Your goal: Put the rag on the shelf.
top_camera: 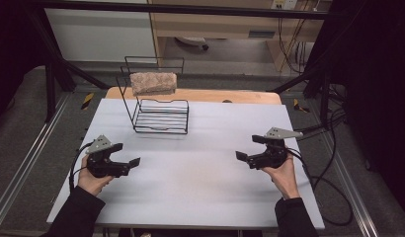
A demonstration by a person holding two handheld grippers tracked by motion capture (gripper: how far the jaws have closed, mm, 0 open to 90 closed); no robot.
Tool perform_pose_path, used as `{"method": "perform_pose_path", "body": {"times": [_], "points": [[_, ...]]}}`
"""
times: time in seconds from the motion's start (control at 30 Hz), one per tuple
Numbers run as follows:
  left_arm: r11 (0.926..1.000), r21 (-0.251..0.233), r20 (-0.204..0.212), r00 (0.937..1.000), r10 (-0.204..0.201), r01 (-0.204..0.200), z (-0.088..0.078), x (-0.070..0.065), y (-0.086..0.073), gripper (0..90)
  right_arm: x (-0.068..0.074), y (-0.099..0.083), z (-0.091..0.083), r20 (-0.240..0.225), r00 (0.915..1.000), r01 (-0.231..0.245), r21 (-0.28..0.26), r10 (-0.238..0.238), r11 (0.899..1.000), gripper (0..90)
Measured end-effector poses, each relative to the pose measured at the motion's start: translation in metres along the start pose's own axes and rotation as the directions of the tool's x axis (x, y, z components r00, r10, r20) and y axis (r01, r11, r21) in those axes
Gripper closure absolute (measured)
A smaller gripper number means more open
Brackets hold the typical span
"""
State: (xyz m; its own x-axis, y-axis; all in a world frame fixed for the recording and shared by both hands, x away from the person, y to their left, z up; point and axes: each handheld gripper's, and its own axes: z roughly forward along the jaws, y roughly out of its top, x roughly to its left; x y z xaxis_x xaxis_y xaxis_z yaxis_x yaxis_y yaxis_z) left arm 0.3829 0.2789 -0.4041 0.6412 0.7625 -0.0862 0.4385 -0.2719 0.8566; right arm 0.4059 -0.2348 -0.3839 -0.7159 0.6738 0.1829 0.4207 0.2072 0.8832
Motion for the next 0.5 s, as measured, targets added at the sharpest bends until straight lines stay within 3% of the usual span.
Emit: {"method": "perform_pose_path", "body": {"times": [0.5], "points": [[0.9998,0.021,0.015,0.9999,-0.005,0.005,0.005,-0.001,-0.019,9.0,-0.019,-0.065,-0.024,0.039,0.9956,-0.086,0.035,0.084,0.996,0.4]]}}
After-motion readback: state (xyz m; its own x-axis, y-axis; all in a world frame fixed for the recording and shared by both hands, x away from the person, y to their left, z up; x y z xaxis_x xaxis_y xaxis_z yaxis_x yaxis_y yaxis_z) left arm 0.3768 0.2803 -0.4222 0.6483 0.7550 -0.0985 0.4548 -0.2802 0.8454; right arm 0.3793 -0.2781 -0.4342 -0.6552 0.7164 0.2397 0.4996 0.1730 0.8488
